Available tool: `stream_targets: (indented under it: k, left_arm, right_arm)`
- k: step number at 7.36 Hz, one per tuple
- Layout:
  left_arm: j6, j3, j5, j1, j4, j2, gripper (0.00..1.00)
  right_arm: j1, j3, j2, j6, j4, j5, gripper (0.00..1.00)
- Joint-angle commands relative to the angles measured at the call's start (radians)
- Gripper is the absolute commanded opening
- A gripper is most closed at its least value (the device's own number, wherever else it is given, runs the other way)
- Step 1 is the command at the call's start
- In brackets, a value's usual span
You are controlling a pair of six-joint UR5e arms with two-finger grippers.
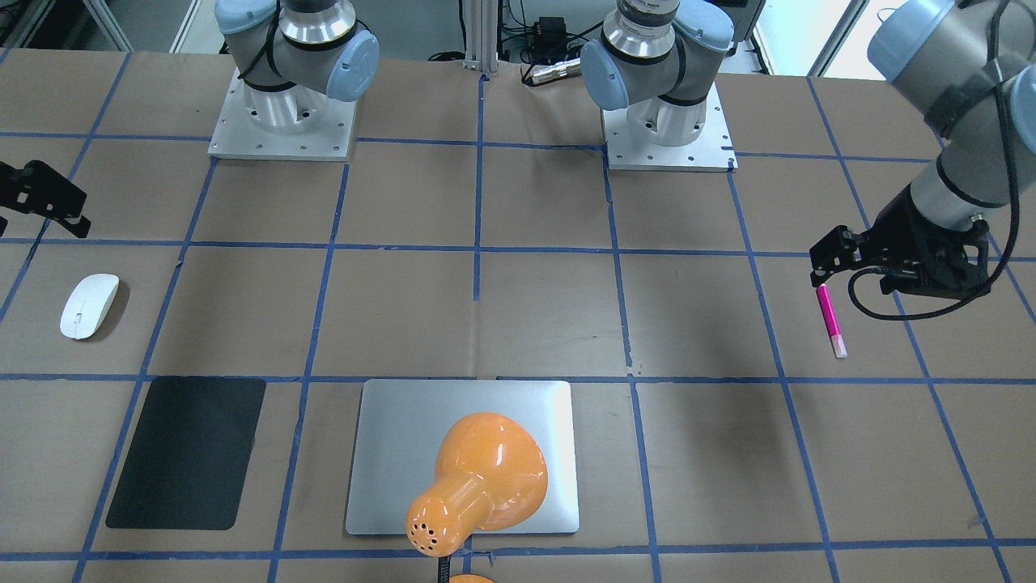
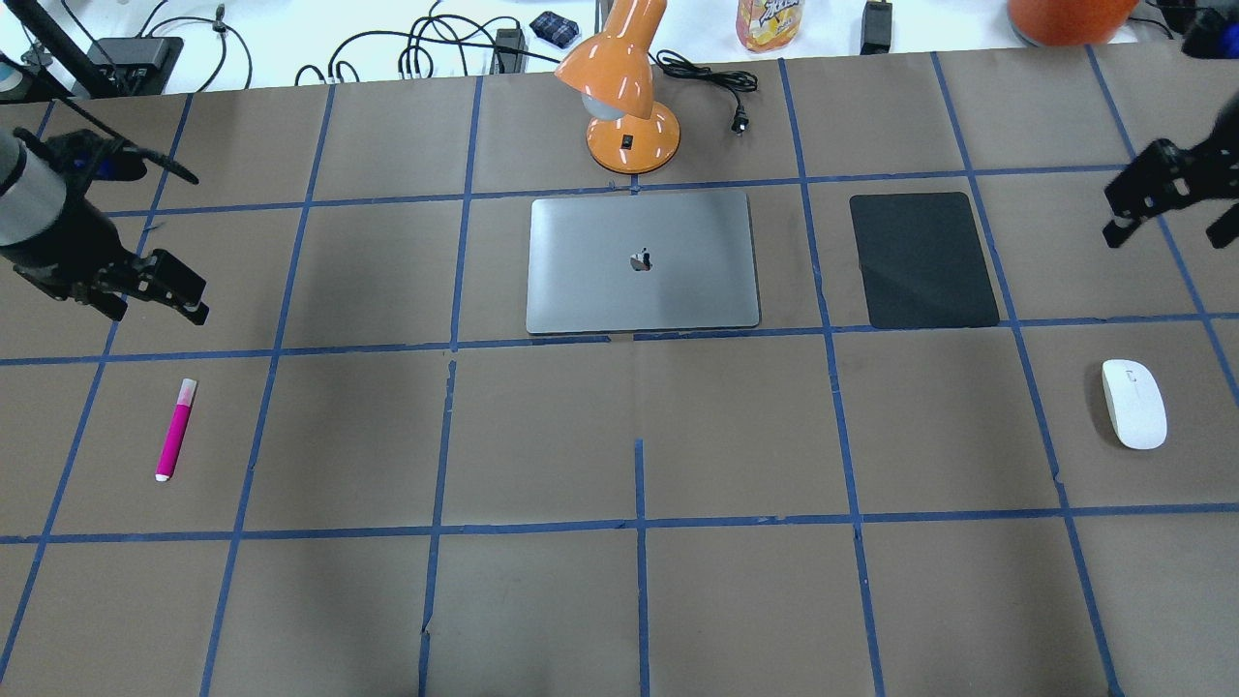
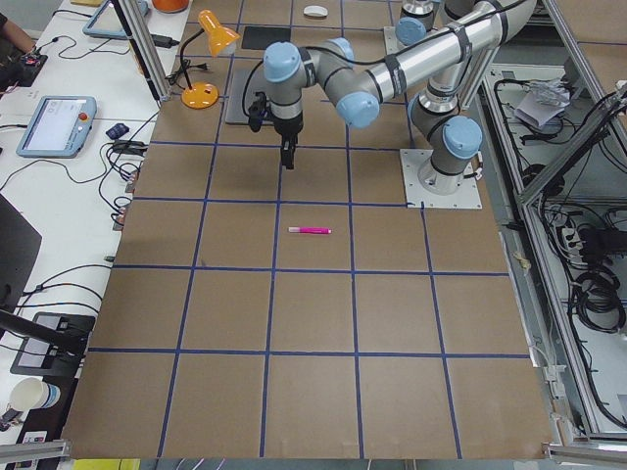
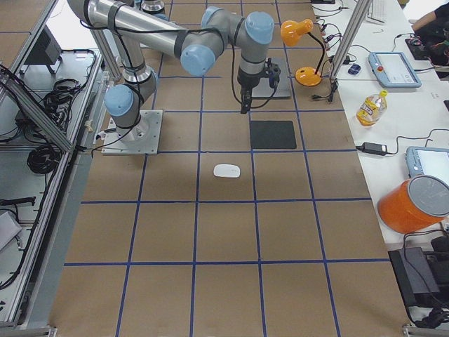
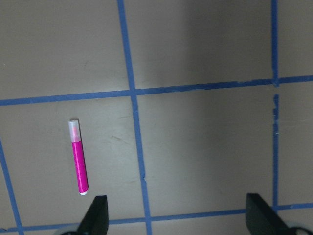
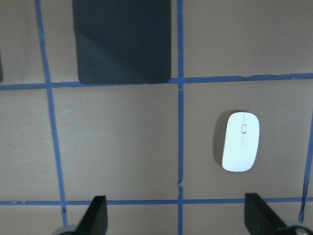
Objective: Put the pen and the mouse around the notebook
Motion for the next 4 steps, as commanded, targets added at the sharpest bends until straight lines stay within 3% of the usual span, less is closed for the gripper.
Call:
stream_targets:
  k: [1,4]
  left_arm:
    - [0.095,-0.144,0.009,0.082,0.325,-0.115,1.00]
    - [0.146,-0.161,0.007,0.180,0.402,-0.206,1.00]
  right_arm:
    - [-0.115,0.180,0.042,-0.129,-0.229,-0.054,1.00]
    - [-0.199,0.373,0.133,-0.303,-0.584,-0.039,1.00]
